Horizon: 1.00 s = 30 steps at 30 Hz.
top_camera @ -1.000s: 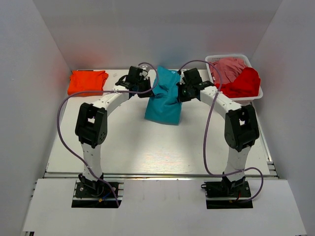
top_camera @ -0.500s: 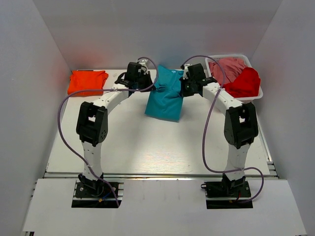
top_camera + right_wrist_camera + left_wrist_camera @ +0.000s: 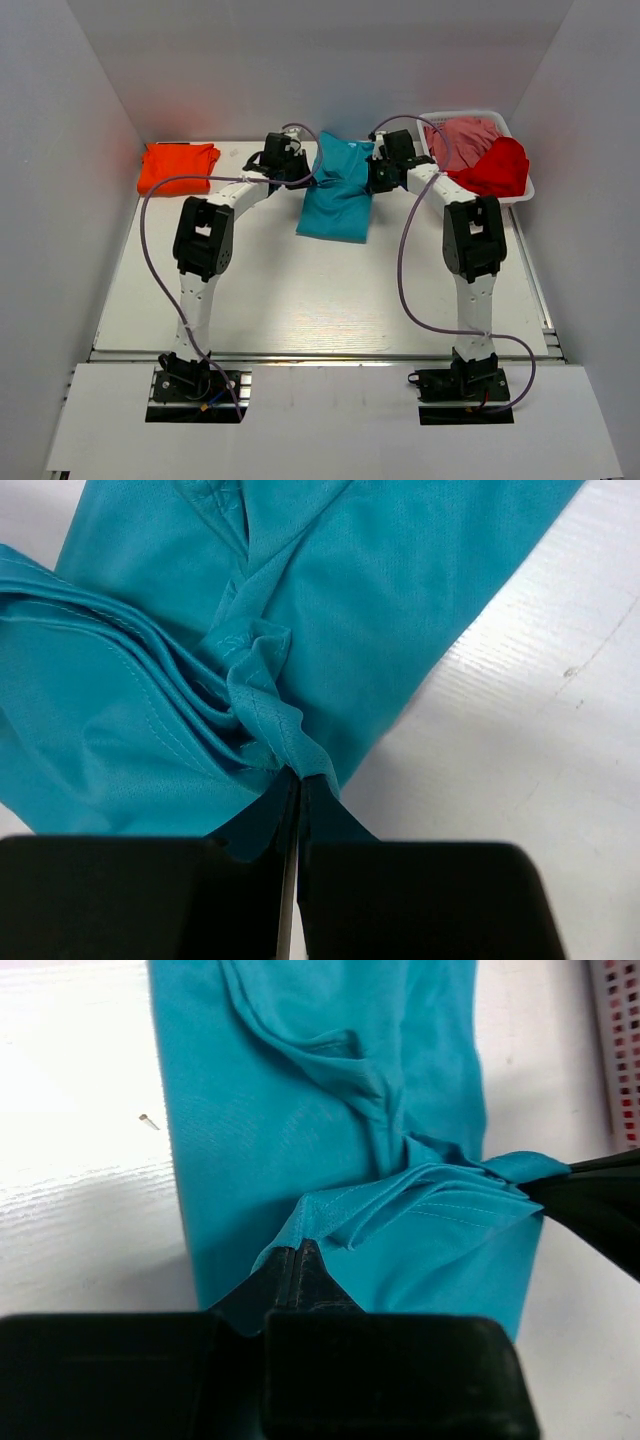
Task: Fold and stack the t-shirts
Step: Fold the folded rectangular tshirt in 1/3 of the way
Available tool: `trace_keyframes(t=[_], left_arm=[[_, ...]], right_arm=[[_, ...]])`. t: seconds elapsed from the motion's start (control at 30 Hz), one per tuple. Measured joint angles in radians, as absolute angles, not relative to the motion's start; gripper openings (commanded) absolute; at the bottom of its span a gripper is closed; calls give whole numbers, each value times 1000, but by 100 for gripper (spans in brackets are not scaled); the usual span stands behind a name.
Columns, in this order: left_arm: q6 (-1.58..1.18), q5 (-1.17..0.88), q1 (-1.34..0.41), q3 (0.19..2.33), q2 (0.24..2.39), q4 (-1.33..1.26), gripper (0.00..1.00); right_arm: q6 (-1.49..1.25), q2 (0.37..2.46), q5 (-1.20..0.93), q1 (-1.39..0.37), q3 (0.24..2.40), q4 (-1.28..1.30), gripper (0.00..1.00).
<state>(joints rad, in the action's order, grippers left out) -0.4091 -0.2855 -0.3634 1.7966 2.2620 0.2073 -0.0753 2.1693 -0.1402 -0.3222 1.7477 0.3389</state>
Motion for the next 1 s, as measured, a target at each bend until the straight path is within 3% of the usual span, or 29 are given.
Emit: trace_keyframes(t=[0.07,0.13,0.2,0.23,0.27,0.3,0.57,0.8,1.0], left_arm=[[-416,-285,-362,1808,2288,201,0],[-423,-281,-361,1811,2309,193,2],[-426,-271,-358,1817,2324,189,18],[-431,-269,-356,1826,2333,189,34],[-429,-265,-355,1834,2338,189,92],[-429,-260,-352,1841,2341,189,100],[-433,-251,-324,1894,2310,199,100],[-400,-319,-342,1814,2217,208,100],[-394,-393,-372,1717,2203,208,100]], right_arm=[[-75,2190,-157,-315,1757,319,1],[-76,2217,-171,-310,1772,292,11],[-81,2247,-189,-306,1785,259,23],[-86,2257,-195,-303,1786,243,37],[-96,2265,-202,-302,1786,228,89],[-104,2271,-209,-301,1786,215,90],[-113,2235,-223,-287,1839,155,90],[-154,2025,-266,-283,1676,123,90],[-178,2014,-410,-286,1662,116,90]])
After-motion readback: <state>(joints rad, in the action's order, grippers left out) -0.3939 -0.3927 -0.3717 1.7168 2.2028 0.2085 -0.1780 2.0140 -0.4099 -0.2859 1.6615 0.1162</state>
